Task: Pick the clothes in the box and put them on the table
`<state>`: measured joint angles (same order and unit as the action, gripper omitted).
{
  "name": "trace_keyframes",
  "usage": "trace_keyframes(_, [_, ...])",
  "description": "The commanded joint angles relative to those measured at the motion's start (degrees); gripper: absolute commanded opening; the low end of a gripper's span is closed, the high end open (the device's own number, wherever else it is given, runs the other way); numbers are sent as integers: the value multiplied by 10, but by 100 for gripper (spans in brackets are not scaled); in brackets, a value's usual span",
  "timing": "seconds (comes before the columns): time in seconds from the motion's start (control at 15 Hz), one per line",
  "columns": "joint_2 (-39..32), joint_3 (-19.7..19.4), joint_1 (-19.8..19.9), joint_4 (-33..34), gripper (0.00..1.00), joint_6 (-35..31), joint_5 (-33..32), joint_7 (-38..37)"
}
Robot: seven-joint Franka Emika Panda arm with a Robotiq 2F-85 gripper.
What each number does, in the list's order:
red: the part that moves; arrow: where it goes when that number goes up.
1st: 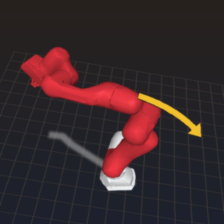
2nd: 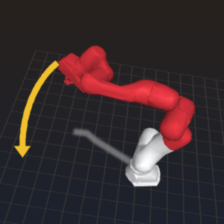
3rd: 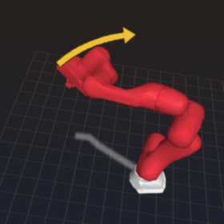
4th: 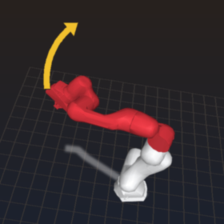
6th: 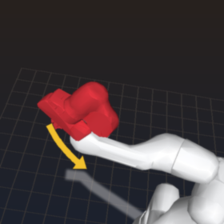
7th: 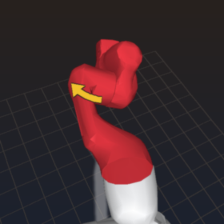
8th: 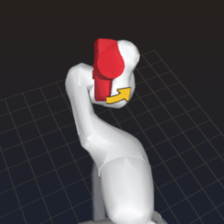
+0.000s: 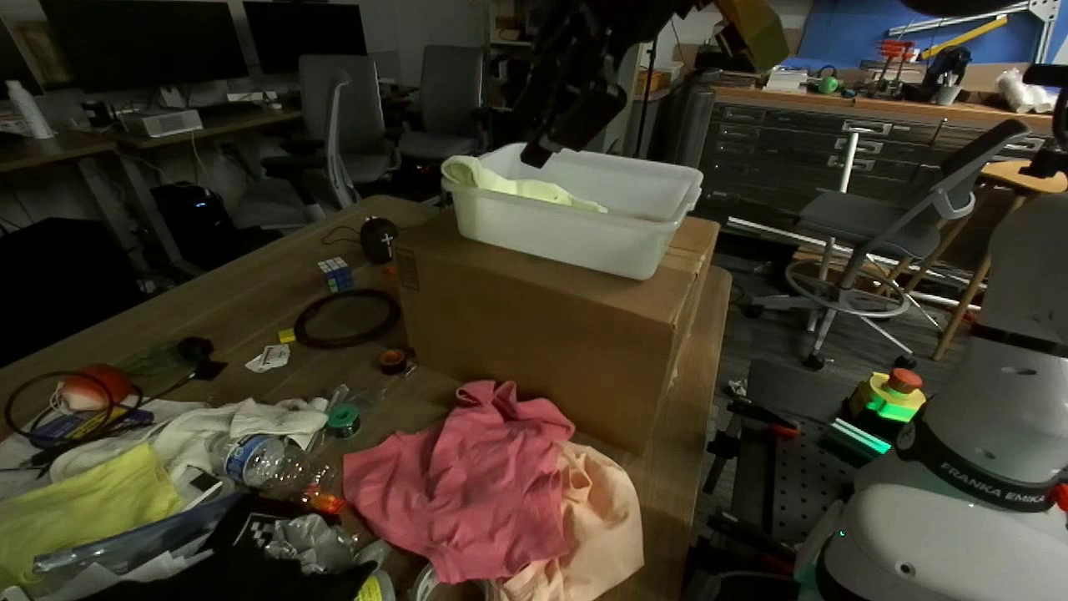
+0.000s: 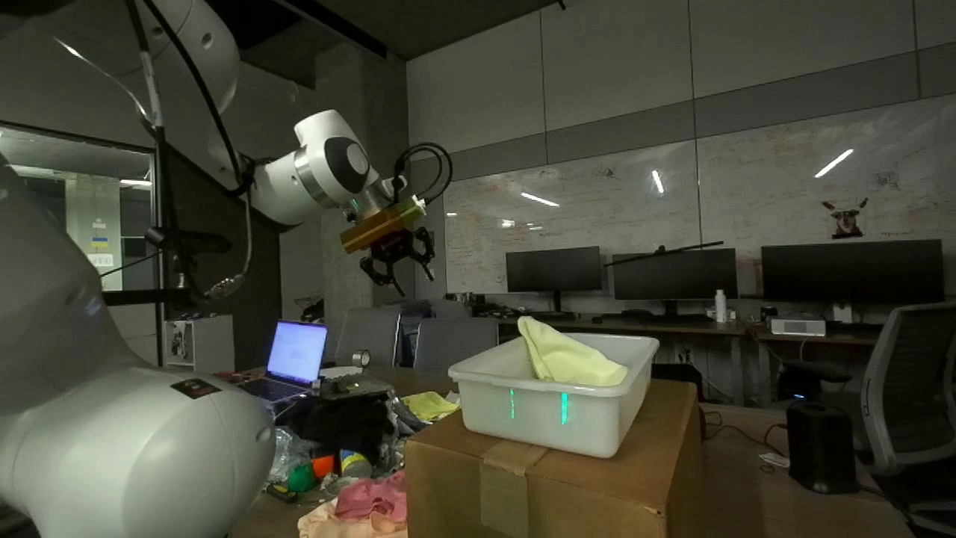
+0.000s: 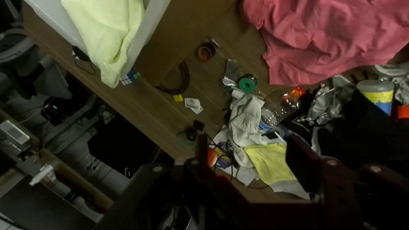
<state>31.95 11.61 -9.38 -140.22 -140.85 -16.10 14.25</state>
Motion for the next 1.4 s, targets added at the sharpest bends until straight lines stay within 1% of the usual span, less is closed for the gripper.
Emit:
trace_keyframes(0.0, [-19,-11,26,16,98,19,-46,1])
trace_keyframes(0.07, [-22,-17,35,21,100,27,-55,0])
trace_keyframes(0.27, [-41,-28,74,35,100,32,-103,-8])
trace_keyframes(0.4, [-58,-35,99,46,100,24,-136,-17])
trace_keyframes(0.53, [-74,-46,111,67,100,31,-146,-17])
trace_keyframes(0.73, [-111,-62,120,108,100,48,-139,-8])
trace_keyframes(0.93, [-154,-81,115,149,100,80,-119,12])
trace_keyframes(1.33, [-241,-115,115,212,100,124,-90,44])
